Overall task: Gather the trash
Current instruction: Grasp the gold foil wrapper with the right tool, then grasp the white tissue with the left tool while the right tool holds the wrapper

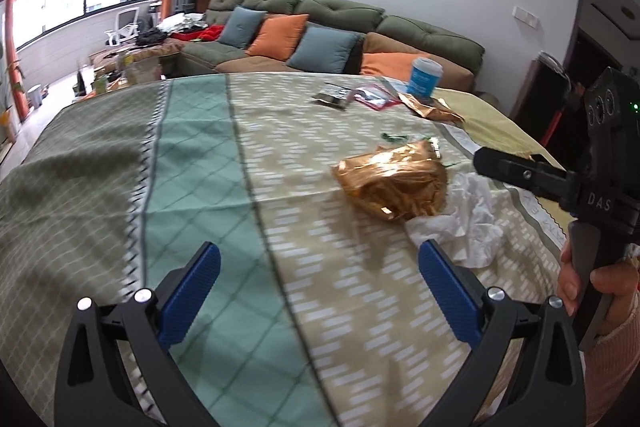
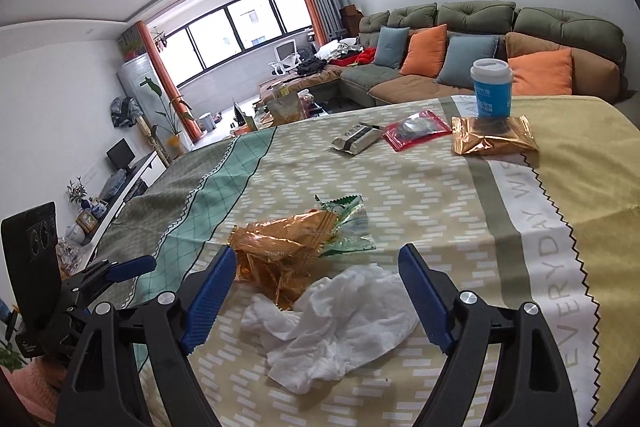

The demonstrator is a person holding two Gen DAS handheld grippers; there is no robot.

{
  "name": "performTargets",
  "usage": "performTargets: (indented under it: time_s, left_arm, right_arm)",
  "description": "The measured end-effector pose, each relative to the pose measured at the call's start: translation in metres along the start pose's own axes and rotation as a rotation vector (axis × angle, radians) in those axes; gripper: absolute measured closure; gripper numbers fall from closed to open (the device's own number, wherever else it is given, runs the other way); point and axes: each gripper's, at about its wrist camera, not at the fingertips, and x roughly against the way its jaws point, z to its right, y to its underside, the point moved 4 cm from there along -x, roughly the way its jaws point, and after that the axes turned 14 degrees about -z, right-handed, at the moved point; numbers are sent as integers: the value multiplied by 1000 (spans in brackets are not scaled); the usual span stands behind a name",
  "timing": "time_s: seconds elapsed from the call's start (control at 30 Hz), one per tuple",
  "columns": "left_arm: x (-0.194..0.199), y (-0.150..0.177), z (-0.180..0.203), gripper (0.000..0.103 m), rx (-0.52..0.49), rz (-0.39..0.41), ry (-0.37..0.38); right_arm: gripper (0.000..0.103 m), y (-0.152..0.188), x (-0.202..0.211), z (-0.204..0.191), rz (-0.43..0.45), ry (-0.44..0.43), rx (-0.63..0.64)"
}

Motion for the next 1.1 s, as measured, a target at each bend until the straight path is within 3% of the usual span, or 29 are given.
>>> performTargets:
  time_s: [0.23,0.5,0.67,0.93,1.1]
  left_arm:
    - [-13,-14,12,5,-16,-13,36]
    - [-15,-20,14,5,-10,-16,43]
    - [-16,-17,11,5,-7,-23,43]
    - [-15,-13,15,5,-23,-21,66]
    - [-17,-12,29,14,-75,-34,100]
  right_arm:
    - [25,1,-8,-2,-20,-29,9]
    - [43,-5,-32,-16,-90,-54,36]
    - [65,-4,-40,-14,-116,-72,27]
    - [72,-9,-19,-19,-52,-131,37]
    - [72,-18,2,-14,13,-171,18]
